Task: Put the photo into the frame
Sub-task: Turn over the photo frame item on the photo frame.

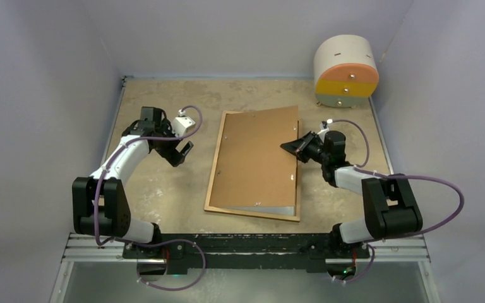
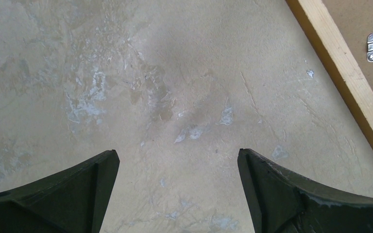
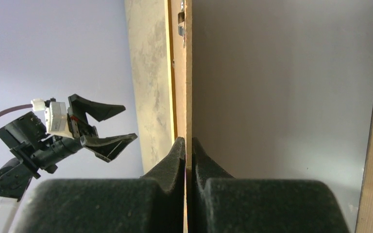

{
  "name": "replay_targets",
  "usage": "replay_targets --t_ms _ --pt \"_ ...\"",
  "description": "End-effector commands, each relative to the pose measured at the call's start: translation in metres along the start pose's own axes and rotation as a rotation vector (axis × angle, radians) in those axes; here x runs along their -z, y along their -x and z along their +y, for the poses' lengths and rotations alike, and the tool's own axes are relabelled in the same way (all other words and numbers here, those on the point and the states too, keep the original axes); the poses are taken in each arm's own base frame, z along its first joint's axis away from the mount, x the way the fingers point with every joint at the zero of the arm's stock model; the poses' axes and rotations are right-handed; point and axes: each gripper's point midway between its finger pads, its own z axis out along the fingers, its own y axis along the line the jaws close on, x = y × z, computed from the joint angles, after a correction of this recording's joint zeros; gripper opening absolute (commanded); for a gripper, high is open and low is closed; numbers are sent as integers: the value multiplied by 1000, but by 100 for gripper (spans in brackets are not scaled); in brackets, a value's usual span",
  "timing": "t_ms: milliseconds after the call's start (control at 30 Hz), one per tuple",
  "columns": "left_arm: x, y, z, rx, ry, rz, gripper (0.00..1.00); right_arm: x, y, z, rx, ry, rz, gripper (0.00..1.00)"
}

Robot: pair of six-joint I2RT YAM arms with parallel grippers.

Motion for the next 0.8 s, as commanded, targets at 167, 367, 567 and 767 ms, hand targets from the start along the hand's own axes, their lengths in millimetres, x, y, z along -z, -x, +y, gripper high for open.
replay_targets --t_ms 167,367,567,767 --pt "-5 -5 2 -50 22 3 100 -31 -21 5 37 -25 45 0" --pt "-10 -12 0 -51 17 16 100 -49 -42 5 109 -91 94 31" --pt "-9 -10 0 -55 17 10 100 -56 -47 7 242 -187 122 62" --pt "-9 -12 0 -57 18 12 100 -52 -42 5 320 -302 110 98"
